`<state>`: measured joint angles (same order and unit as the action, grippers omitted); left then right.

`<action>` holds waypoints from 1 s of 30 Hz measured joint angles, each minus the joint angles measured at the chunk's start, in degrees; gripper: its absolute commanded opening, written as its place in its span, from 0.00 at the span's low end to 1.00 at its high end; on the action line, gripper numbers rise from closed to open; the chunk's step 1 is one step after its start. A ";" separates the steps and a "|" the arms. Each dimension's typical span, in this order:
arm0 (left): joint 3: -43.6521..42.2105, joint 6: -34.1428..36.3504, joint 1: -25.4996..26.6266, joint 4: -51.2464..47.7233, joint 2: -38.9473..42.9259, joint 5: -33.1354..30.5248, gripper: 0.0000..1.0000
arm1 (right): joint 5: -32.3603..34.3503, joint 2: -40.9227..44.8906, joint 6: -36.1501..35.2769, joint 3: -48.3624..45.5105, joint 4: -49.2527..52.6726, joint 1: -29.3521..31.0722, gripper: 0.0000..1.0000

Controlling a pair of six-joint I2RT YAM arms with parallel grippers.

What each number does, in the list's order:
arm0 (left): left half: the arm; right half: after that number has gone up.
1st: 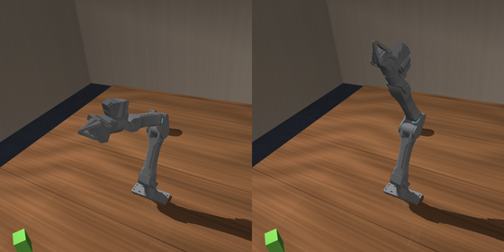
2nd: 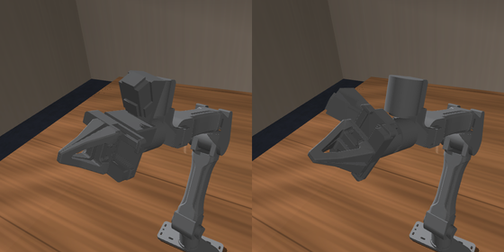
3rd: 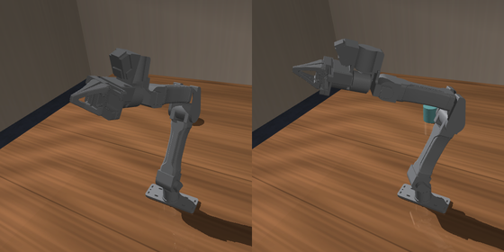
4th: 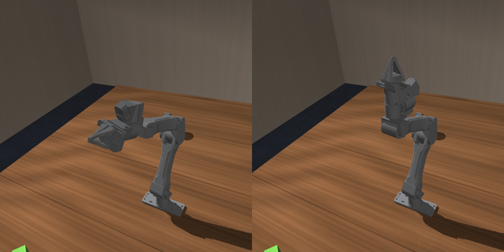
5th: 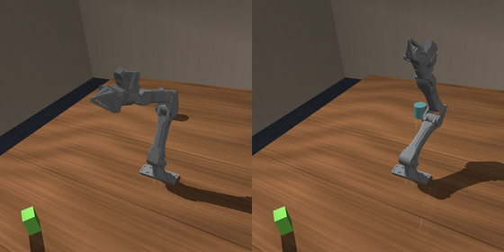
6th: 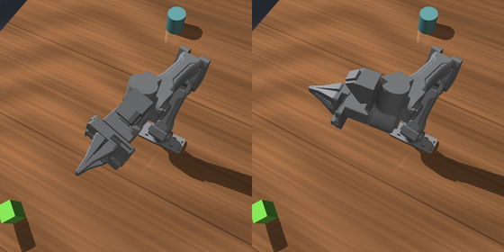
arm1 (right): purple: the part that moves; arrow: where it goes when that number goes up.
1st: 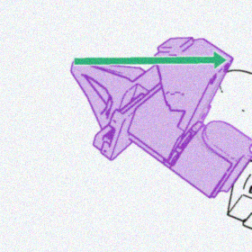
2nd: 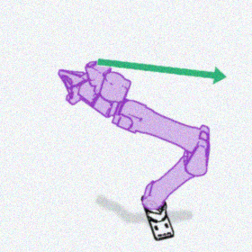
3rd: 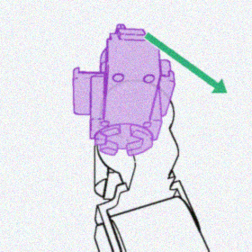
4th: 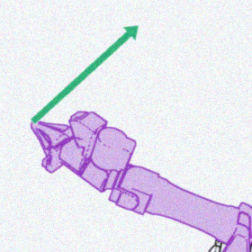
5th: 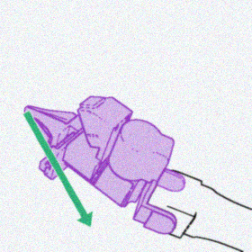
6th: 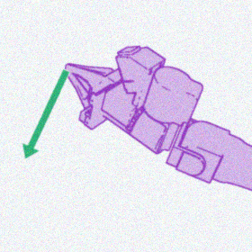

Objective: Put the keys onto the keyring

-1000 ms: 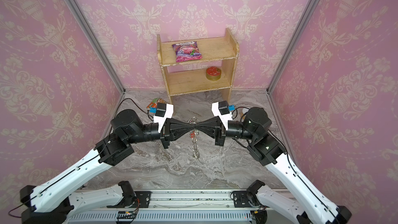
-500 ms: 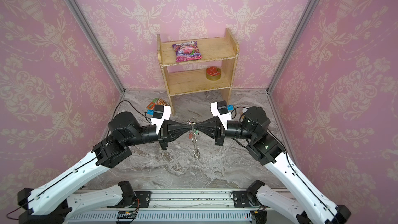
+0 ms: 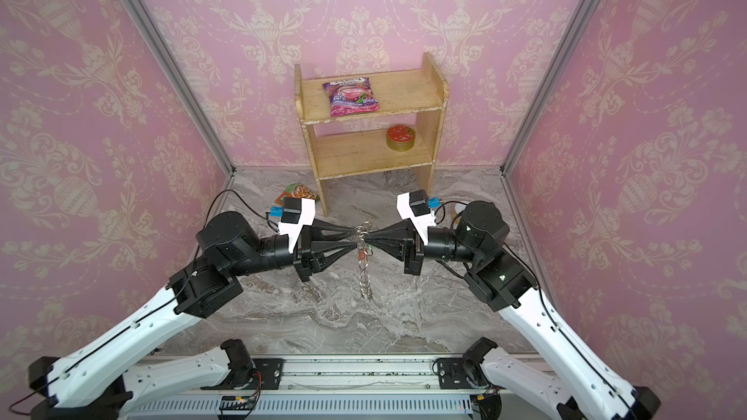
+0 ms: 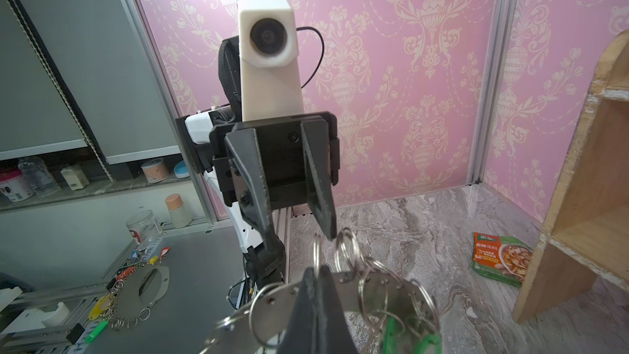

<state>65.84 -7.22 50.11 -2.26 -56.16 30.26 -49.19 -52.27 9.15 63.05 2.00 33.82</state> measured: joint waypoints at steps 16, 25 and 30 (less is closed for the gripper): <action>0.00 -0.98 0.00 0.70 -1.97 1.29 0.17 | -1.95 -0.52 0.11 0.61 -0.04 0.00 0.00; 0.02 -1.33 0.00 1.40 -2.14 2.62 0.06 | -1.84 -0.63 0.11 0.63 -0.04 0.00 0.00; 0.02 -1.38 0.00 1.42 -2.08 2.67 0.07 | -1.84 -0.90 0.09 0.85 -0.02 0.00 0.00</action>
<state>65.87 -8.60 50.11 -0.84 -58.24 32.93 -51.03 -53.17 9.23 63.90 1.98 33.82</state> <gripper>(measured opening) 0.061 0.039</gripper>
